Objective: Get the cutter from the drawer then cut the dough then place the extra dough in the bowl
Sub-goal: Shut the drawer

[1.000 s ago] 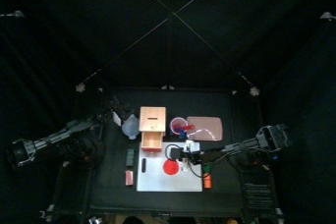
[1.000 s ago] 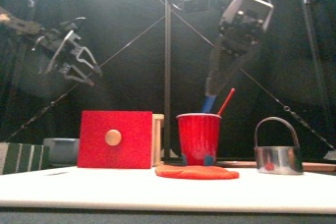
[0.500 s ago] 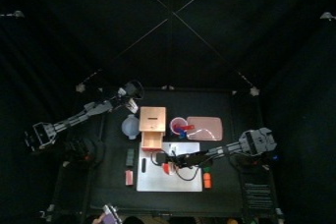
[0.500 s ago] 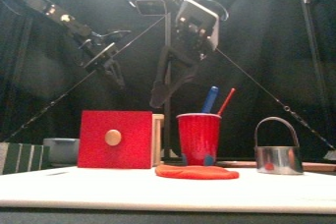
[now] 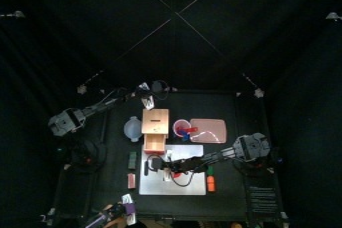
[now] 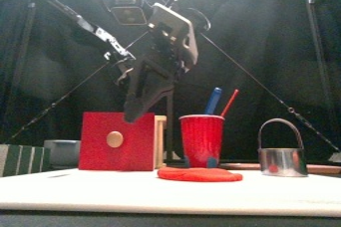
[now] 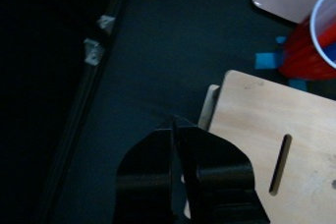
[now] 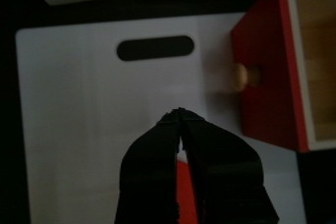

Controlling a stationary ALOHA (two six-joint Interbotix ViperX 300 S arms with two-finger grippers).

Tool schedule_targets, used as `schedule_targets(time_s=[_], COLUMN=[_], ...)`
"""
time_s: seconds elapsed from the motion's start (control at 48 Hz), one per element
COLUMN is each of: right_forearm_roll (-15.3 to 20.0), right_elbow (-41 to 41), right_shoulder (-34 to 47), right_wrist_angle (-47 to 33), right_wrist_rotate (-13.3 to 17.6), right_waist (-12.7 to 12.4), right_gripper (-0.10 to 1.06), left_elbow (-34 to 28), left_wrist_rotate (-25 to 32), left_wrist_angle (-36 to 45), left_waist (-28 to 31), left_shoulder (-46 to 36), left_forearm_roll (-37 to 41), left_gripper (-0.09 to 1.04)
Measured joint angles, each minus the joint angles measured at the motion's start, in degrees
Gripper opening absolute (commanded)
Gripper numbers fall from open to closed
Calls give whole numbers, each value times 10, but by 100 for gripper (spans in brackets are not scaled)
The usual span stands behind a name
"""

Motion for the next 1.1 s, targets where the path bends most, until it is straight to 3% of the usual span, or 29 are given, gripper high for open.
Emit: schedule_targets(time_s=[0.104,0.208,0.521,0.854,1.104], right_forearm_roll=[6,8,5,-4,-25], right_elbow=[-19,-41,-78,-78,-77], right_shoulder=[22,42,79,80,80], right_wrist_angle=[-4,-5,-1,1,9], right_wrist_rotate=[-1,-1,-2,-2,-2], right_waist=[0,-1,-8,-44,-53], right_gripper=[25,24,24,24,24], left_elbow=[-28,-48,-63,-63,-63], left_wrist_rotate=[86,120,120,114,116], left_wrist_angle=[45,69,96,97,97], left_waist=[27,46,29,-6,-6], left_shoulder=[43,81,135,138,138], left_forearm_roll=[-79,-109,-39,-33,-33], left_gripper=[41,41,41,41,41])
